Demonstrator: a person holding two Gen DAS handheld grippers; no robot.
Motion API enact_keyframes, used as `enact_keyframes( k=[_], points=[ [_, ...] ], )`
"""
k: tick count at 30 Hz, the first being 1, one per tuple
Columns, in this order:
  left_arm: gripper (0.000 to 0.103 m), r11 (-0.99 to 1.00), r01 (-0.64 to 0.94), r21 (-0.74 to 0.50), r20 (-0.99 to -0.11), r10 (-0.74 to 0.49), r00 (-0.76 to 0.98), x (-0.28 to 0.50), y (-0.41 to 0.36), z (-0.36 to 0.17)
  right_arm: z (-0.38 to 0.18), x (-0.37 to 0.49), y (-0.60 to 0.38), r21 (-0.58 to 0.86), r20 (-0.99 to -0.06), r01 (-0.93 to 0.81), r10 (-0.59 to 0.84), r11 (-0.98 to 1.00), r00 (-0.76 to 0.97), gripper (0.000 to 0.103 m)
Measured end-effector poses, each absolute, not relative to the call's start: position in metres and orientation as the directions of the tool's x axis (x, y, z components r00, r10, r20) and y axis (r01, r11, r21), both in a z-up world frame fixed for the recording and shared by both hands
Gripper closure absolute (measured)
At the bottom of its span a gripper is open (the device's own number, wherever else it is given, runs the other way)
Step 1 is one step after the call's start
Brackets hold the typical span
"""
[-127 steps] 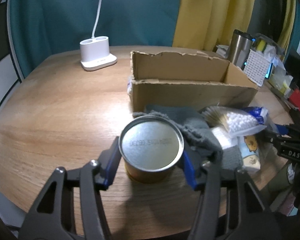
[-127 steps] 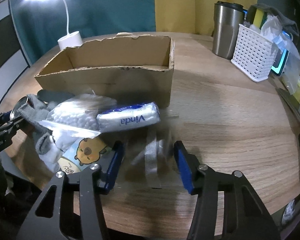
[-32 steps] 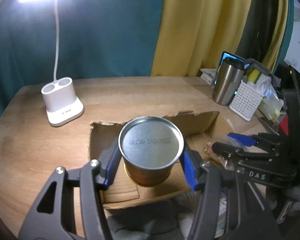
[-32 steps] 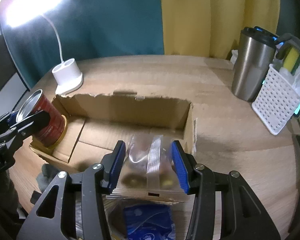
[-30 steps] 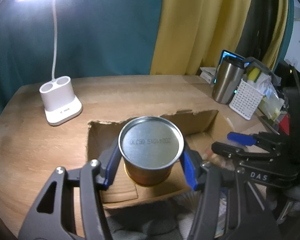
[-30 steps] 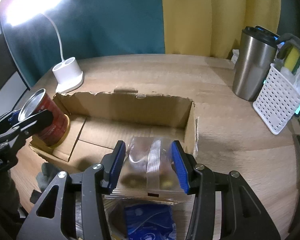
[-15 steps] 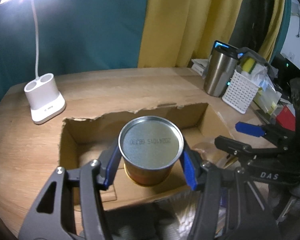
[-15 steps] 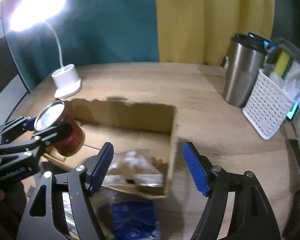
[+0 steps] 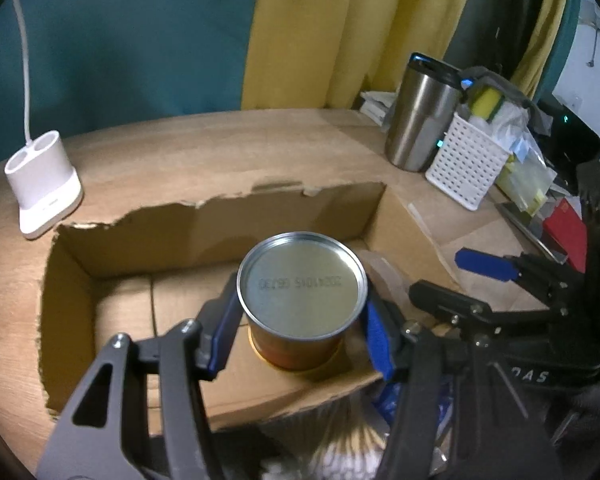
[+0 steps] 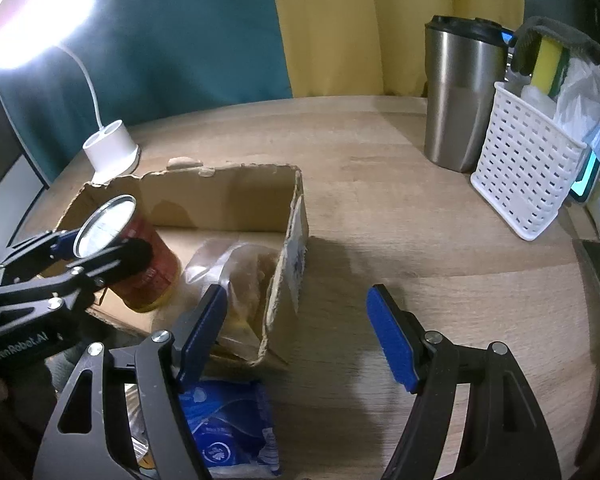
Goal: Organize objects
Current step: 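Lower the tin can into the box and open the left tool while the right tool releases the bag inside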
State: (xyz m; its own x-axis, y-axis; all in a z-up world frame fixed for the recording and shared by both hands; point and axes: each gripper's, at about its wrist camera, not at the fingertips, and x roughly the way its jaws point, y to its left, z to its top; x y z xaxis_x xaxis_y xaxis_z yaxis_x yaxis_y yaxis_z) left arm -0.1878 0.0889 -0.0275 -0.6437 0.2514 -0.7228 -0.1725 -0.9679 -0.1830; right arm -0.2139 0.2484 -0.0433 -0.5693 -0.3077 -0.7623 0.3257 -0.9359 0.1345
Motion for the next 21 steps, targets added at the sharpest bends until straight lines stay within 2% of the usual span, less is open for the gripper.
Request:
enact_keyframes(
  k=[8,12,21],
  points=[
    [0.043,-0.963,-0.172,-0.208,-0.728,0.27,-0.631,-0.189,0.088,-0.027,-0.041,-0.212,0.252,0.13,-0.755,0.319,-0.303,-0.939,-0.582,0.028],
    [0.032,-0.962,-0.179,-0.208,-0.711,0.275,-0.647,-0.182,0.087,-0.02,-0.04,-0.211,0.251,0.129,-0.752,0.323,-0.304,-0.938,-0.585,0.028],
    [0.032,-0.966,-0.161,-0.204,-0.684,0.258,-0.682,-0.163,0.071,-0.006,-0.032,-0.201,0.25,0.119,-0.741,0.327,-0.303,-0.937,-0.599,0.028]
  ],
)
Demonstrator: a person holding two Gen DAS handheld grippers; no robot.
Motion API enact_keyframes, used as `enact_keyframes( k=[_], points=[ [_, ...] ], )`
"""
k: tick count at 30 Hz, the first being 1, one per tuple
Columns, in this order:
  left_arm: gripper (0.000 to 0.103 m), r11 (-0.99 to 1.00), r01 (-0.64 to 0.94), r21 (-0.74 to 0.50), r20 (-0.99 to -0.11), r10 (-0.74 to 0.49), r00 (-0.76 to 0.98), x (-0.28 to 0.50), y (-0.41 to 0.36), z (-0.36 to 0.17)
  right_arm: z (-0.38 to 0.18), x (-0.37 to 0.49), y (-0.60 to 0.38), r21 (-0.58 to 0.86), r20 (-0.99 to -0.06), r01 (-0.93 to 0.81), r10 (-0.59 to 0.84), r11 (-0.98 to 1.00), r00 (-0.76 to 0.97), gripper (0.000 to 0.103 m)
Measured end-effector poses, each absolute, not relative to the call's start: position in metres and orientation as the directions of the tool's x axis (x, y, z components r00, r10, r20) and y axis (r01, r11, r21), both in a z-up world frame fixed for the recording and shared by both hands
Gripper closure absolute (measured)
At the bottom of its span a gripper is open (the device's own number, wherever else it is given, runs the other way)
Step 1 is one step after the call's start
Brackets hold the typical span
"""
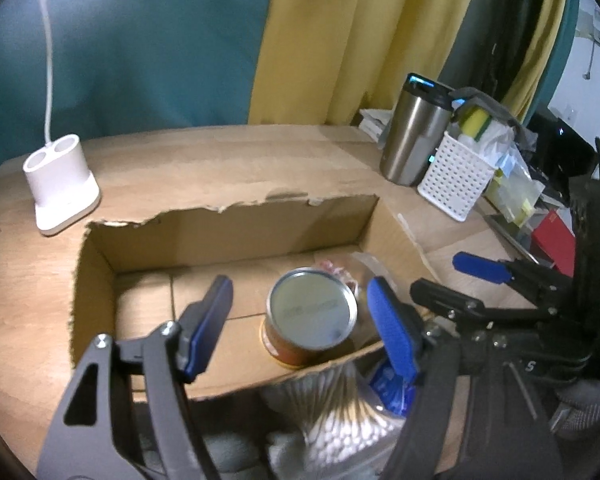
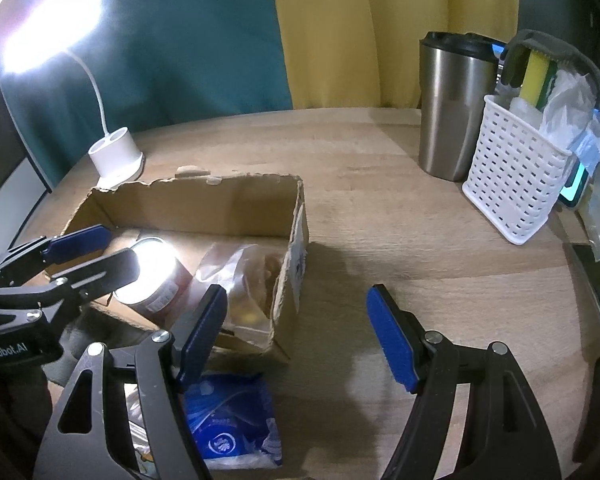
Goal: Organize objects
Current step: 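Lower the tin can into the box and open the left tool while the right tool releases the bag inside, then grasp the cotton swab bag with the left tool while the right tool grasps the blue tissue pack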
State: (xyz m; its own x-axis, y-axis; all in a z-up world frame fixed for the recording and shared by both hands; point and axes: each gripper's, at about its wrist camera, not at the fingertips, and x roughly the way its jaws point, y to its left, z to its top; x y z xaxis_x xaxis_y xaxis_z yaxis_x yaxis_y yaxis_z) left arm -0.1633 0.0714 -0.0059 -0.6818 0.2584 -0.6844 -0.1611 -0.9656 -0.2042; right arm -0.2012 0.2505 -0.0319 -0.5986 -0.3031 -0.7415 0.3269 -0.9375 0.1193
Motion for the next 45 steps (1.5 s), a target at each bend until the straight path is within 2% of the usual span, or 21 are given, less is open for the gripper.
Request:
enact_keyframes(
  k=[20,45],
  points=[
    [0.032,-0.975,-0.097,-0.201,-0.653,0.207,-0.728,-0.121,0.041,0.005,-0.024,-0.172,0.244,0.095,-0.731,0.352,-0.305,-0.931,-0.611,0.027],
    [0.031,-0.978,-0.063,-0.197,-0.688,0.184,-0.702,-0.092,0.046,-0.015,-0.047,-0.148,0.245,0.099,-0.762,0.377,-0.314,-0.921,-0.567,0.028]
  ],
)
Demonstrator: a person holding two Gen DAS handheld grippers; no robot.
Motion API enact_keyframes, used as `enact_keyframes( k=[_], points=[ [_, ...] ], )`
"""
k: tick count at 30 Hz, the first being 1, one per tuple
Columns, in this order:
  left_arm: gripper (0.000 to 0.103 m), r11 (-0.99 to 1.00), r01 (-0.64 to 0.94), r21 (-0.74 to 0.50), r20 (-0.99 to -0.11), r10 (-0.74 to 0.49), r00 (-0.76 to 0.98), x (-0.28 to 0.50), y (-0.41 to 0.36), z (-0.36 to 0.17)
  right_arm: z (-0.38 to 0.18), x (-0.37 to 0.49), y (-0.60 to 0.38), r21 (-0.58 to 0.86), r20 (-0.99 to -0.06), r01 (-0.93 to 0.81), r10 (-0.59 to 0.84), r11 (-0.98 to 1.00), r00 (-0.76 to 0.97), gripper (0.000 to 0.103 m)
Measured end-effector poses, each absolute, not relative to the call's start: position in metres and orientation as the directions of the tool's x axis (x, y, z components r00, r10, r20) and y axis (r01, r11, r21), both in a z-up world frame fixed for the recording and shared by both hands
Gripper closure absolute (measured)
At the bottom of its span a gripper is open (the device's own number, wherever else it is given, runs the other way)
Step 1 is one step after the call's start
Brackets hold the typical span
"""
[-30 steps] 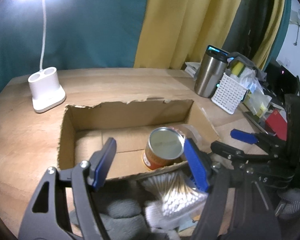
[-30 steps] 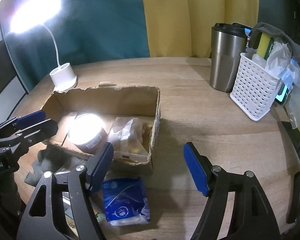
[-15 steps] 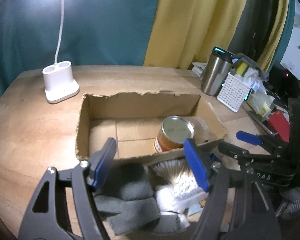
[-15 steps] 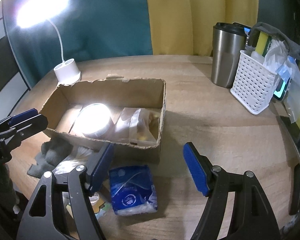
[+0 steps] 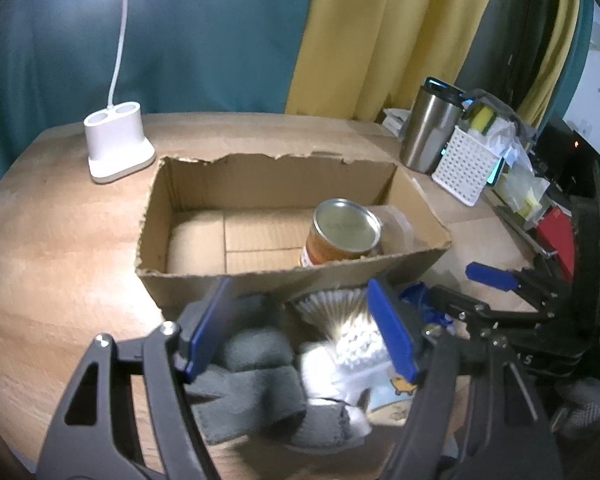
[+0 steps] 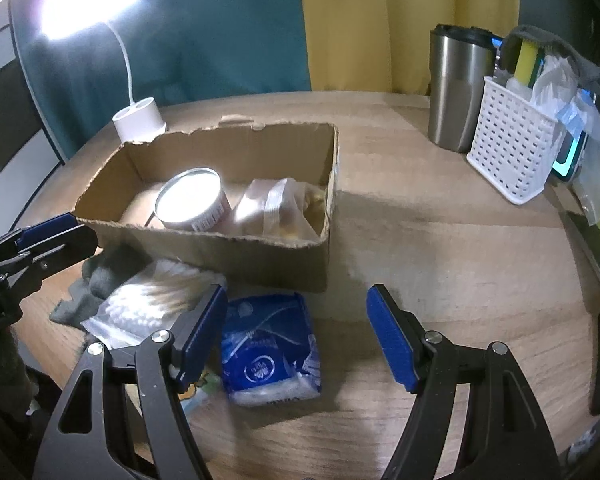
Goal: Organize objects
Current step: 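Grasp the cotton swab bag with the left tool while the right tool grasps the blue tissue pack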
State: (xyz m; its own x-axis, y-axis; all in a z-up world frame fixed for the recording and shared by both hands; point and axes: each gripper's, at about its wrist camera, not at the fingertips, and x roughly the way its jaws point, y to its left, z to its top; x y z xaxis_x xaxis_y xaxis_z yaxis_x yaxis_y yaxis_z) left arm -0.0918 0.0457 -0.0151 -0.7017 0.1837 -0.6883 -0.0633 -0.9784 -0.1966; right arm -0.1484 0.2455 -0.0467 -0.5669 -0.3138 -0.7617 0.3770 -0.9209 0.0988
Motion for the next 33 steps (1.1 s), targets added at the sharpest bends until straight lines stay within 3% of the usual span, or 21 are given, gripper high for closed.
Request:
enact_keyframes(
  k=[14,15,16,17,30,33],
  points=[
    [0.031,-0.979,-0.072,-0.191,-0.721,0.19,-0.666,-0.094,0.064,-0.027,-0.071,-0.147,0.237,0.116,-0.792,0.443,-0.352,-0.889,-0.499,0.028],
    [0.028,-0.98,-0.07,-0.189,-0.725,0.187,-0.663,-0.095,0.065,-0.027,-0.072,-0.147,0.236,0.119,-0.793,0.446,-0.355,-0.887,-0.496,0.028],
    [0.016,-0.98,-0.067,-0.189,-0.728,0.186,-0.66,-0.096,0.065,-0.029,-0.073,-0.148,0.235,0.123,-0.793,0.448,-0.359,-0.885,-0.492,0.028],
    [0.013,-0.979,-0.064,-0.195,-0.727,0.187,-0.66,-0.095,0.065,-0.029,-0.073,-0.148,0.234,0.124,-0.795,0.453,-0.361,-0.883,-0.487,0.028],
    [0.013,-0.983,-0.064,-0.171,-0.758,0.173,-0.629,-0.105,0.077,-0.037,-0.081,-0.145,0.225,0.086,-0.802,0.509,-0.362,-0.856,-0.474,0.028],
    [0.013,-0.985,-0.067,-0.157,-0.764,0.164,-0.624,-0.109,0.082,-0.037,-0.08,-0.145,0.231,0.091,-0.797,0.504,-0.366,-0.859,-0.48,0.036]
  ],
)
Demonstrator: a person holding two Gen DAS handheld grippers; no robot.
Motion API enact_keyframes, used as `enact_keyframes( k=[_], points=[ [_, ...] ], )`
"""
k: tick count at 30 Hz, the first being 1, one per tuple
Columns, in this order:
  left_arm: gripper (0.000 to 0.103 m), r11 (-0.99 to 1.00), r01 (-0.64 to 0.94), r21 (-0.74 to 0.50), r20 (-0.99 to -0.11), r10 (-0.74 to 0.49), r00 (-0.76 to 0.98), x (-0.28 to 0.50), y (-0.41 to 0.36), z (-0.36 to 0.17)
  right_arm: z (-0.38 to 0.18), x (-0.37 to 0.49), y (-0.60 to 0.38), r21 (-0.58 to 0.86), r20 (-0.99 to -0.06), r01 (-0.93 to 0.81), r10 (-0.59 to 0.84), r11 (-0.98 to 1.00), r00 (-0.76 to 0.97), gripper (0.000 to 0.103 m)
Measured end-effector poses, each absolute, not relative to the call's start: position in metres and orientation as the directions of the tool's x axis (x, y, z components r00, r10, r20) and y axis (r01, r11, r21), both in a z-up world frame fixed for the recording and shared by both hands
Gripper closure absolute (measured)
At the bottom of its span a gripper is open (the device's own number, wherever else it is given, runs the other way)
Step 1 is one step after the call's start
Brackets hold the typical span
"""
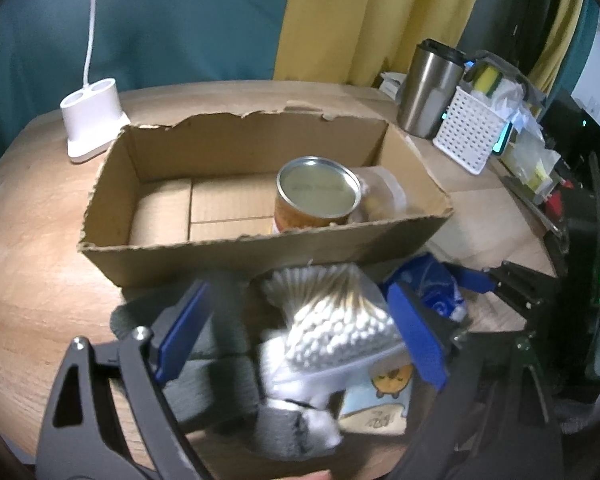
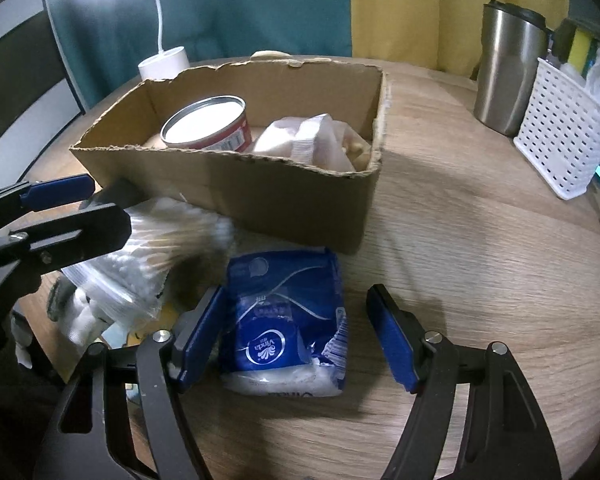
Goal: Organize objects
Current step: 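Grasp the cotton swab bag with the left tool while the right tool grasps the blue tissue pack, then lift the cotton swab bag with the left tool and carry it over the box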
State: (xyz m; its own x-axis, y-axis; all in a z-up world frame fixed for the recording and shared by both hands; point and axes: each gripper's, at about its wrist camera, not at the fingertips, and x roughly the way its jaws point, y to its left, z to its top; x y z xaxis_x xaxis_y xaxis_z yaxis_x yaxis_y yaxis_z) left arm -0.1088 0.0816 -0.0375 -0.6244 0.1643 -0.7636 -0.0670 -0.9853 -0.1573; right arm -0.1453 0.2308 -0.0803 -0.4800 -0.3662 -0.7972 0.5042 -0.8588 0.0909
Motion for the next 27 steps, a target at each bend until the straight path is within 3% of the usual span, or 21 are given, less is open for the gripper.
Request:
enact_keyframes(
  k=[2,18,27],
  points=[
    [0.013,-0.986,-0.07,-0.151,-0.77,0.161,-0.618,-0.112,0.085,-0.039,-0.08,-0.147,0.235,0.101,-0.796,0.5,-0.371,-0.86,-0.478,0.044],
    [0.014,-0.988,-0.122,-0.096,-0.839,0.146,-0.525,-0.131,0.113,-0.063,-0.08,-0.149,0.257,0.126,-0.782,0.48,-0.385,-0.868,-0.49,0.049],
    [0.04,-0.978,-0.152,-0.142,-0.833,0.201,-0.516,-0.127,0.11,-0.061,-0.078,-0.148,0.258,0.127,-0.78,0.477,-0.385,-0.87,-0.493,0.053]
  ],
)
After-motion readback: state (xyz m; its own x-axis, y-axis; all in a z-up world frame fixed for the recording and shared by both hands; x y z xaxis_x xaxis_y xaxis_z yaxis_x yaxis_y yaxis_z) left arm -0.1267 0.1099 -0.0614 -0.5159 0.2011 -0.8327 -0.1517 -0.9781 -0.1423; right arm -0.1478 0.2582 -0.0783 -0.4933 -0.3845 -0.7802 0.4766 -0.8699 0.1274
